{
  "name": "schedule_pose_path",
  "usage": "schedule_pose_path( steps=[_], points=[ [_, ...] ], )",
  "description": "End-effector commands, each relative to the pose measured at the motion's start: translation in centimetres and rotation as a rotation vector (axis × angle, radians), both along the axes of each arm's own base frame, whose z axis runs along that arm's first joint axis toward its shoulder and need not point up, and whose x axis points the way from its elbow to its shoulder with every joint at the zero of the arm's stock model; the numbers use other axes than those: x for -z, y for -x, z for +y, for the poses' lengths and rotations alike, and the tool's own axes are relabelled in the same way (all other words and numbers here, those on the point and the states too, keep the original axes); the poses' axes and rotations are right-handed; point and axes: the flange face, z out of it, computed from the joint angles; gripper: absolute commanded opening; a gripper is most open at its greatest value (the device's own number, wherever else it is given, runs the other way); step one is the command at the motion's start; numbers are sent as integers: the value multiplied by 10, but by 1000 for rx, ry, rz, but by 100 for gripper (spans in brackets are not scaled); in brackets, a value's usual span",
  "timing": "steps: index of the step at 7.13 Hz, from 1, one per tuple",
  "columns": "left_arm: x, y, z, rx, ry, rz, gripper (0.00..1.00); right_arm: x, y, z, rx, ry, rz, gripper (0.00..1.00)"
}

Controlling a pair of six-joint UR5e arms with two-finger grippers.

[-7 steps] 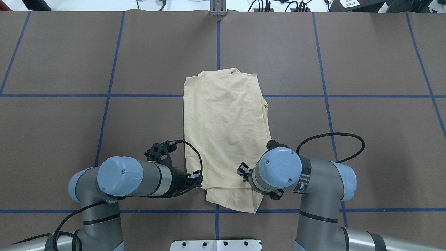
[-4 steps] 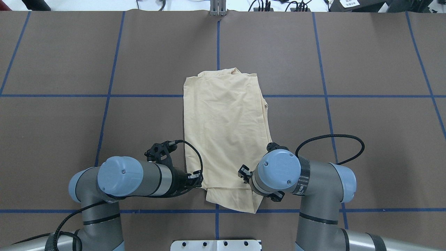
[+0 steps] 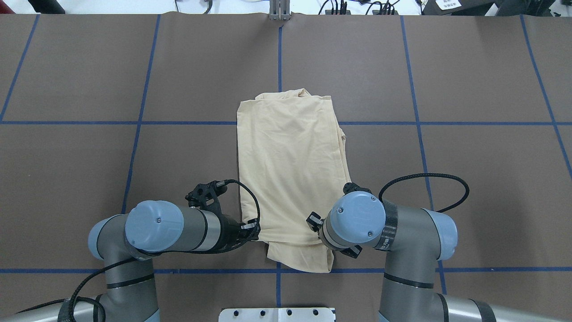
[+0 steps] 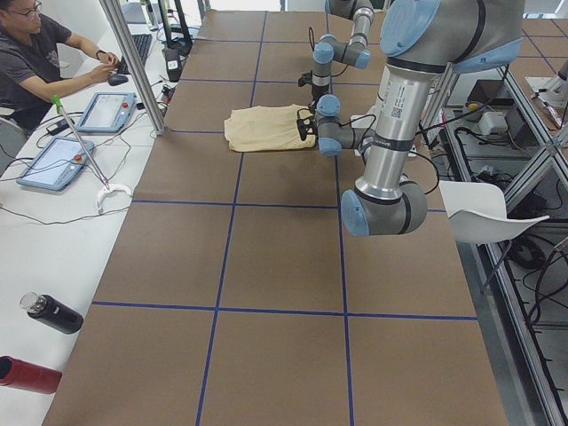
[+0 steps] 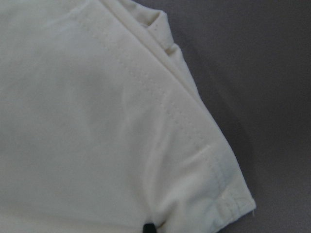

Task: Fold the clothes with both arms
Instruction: 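Grasp the hem corners with both grippers, then lift the hem with both grippers and fold it away from the robot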

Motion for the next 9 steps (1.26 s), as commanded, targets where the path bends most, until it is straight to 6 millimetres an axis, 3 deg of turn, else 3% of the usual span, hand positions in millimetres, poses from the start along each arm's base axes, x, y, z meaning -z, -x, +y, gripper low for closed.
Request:
schedule_pose_path(
  steps=[1,4,7,9],
  points=[
    [0,0,0,0,-1,0,0,4,-3,0,-5,1,-10,0],
    [8,5,2,-4,-9,17,0,17,-14,1,-8,-8,-41,0],
    [36,30,10,-7,-27,81,0,25,-24,2,-5,-9,-63,0],
    [42,46,22,-21,-37,103,0,29,-33,4,2,-6,-79,0]
  ],
)
